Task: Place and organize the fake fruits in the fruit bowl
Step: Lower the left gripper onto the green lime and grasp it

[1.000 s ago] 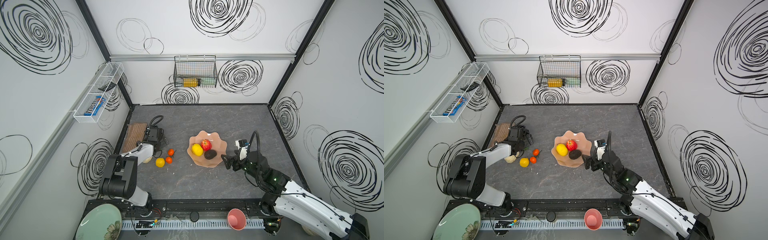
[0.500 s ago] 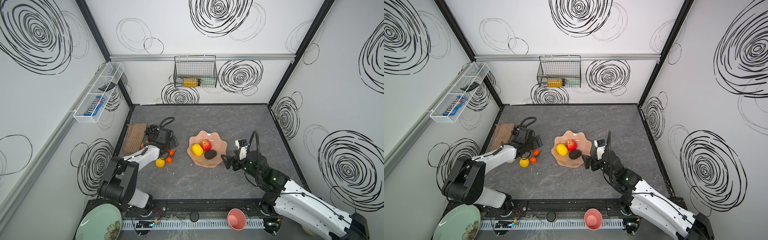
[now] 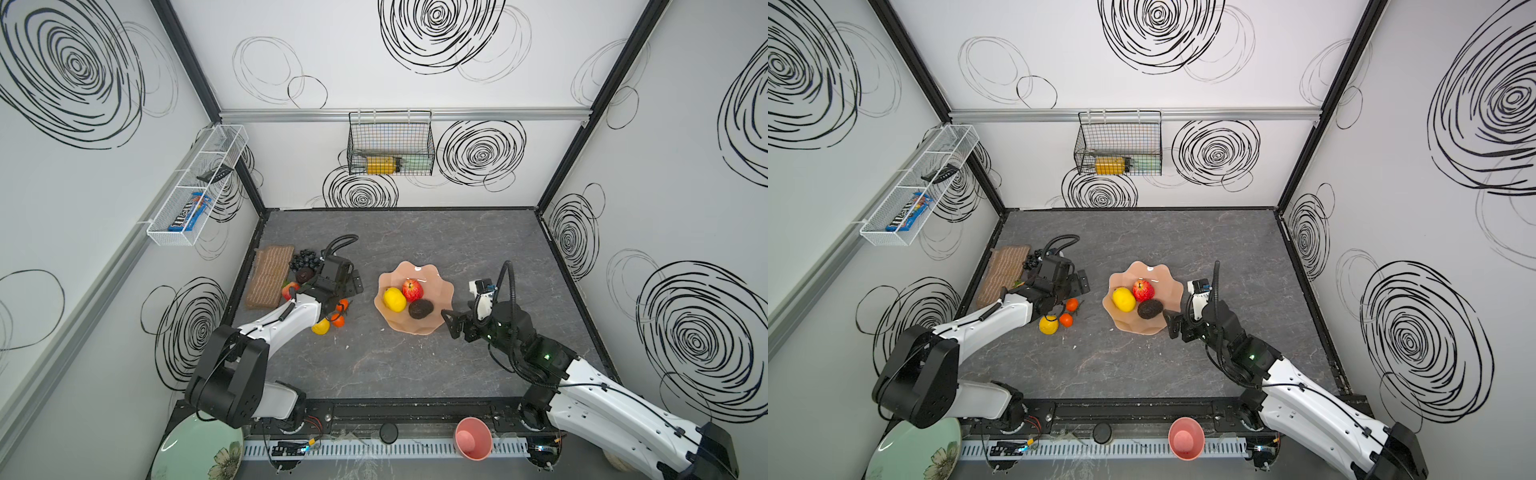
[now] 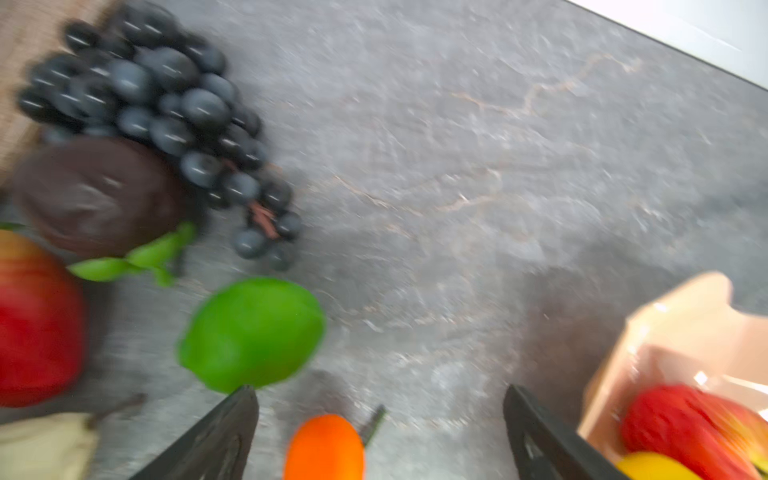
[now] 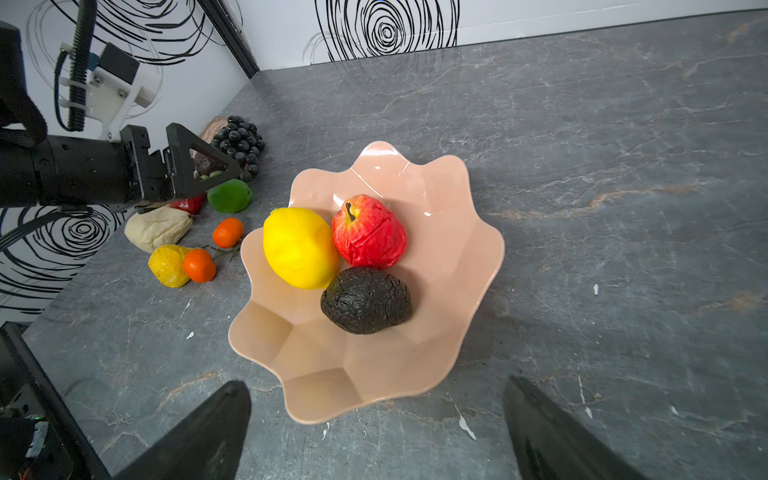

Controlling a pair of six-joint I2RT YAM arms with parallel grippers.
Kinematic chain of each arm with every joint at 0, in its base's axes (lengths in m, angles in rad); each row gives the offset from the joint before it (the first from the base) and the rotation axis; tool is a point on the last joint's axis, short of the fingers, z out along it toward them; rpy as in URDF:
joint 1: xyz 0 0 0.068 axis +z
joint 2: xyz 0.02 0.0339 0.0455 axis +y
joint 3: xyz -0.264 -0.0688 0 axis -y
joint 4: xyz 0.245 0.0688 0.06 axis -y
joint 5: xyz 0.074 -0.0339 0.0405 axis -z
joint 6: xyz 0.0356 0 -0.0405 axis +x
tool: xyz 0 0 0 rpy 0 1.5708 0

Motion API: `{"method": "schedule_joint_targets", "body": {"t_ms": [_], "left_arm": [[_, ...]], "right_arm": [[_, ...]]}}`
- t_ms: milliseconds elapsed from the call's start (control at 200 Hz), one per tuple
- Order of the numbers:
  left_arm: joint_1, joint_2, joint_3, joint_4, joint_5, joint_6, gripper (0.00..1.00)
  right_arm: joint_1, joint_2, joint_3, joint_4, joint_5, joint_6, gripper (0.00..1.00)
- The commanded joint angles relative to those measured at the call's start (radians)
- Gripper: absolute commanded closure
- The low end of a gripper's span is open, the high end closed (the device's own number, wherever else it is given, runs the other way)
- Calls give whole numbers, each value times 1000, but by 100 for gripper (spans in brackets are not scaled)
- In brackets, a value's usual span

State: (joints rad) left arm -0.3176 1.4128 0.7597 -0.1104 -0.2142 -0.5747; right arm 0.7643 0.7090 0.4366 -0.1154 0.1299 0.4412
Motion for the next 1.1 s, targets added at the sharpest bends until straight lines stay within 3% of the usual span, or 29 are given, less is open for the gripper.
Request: {"method": "schedule_joint_targets", "body": {"t_ms": [0,390,580,941,1096], "left_arm": [[75,29,43,16,-11,15,4],[181,224,153,-15,114,33,4],[155,238,146,-26,133,32,3],[41,177,97,-54,53,24,0],[56,214,106,-53,80,24,7]], "right_arm": [[-3,3,1,24,-14,19,1],[-4,2,-9,8,-25,45,1],[-4,-5,-11,9,-18,45,1],[-3,-2,-23,17,-21,45,1],[-4,2,-19,20,-24,47,1]]}}
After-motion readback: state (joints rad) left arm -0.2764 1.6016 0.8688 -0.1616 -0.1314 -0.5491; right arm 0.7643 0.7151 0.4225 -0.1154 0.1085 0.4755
